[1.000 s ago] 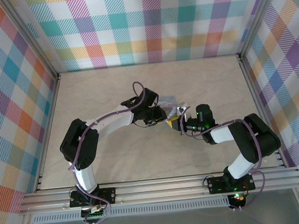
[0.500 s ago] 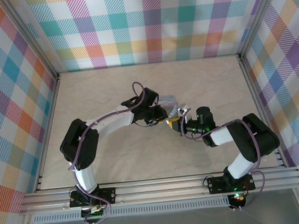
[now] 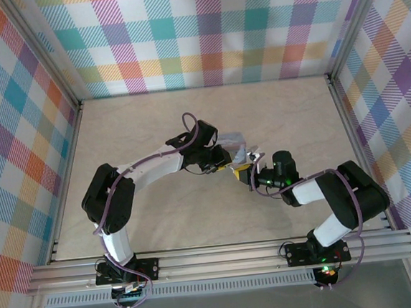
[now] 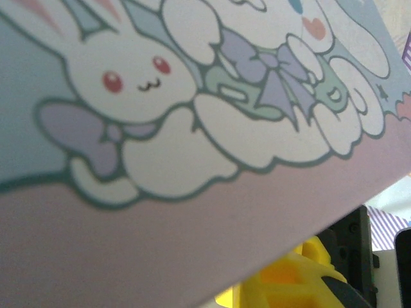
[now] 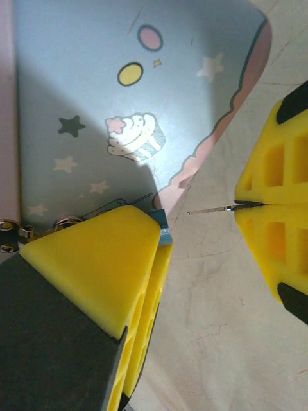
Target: Unlock a padlock with a key
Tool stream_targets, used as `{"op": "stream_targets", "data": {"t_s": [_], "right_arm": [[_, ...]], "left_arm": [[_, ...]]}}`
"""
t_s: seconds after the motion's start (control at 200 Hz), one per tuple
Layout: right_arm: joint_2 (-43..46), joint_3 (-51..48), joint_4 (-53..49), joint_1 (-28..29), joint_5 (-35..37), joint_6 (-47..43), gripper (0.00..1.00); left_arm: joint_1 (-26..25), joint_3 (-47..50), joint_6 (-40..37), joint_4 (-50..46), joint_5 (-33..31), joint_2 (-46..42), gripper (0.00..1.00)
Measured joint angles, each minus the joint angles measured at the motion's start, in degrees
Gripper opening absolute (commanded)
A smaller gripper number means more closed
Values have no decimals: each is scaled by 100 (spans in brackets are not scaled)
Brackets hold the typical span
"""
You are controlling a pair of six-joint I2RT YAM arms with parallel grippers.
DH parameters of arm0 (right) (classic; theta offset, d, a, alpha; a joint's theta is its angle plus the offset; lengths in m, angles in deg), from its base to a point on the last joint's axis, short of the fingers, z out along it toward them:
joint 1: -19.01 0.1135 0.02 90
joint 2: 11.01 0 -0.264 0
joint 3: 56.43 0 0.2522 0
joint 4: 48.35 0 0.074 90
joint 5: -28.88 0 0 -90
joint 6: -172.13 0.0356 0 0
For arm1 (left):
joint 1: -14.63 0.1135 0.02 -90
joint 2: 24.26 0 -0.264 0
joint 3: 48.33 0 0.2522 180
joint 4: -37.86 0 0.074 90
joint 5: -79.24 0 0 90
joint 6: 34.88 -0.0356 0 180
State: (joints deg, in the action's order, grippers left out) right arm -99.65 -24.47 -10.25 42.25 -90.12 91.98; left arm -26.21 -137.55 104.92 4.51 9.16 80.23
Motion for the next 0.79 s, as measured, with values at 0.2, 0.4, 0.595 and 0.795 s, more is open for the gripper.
{"op": "stream_targets", "data": {"t_s": [0.2, 0.4, 0.595, 0.795], "right_arm": [[4, -94, 2, 0, -20, 7, 0], [107, -94, 28, 0, -92, 24, 0], [107, 2, 118, 9, -260, 90, 0], [31, 116, 284, 72, -391, 179, 0]], "left_arm": [[144, 0, -120, -151, 105, -107, 15], [247, 0, -229, -337, 177, -208, 15], [273, 0, -286, -417, 216, -236, 15], [273, 0, -293, -437, 264, -236, 15]]}}
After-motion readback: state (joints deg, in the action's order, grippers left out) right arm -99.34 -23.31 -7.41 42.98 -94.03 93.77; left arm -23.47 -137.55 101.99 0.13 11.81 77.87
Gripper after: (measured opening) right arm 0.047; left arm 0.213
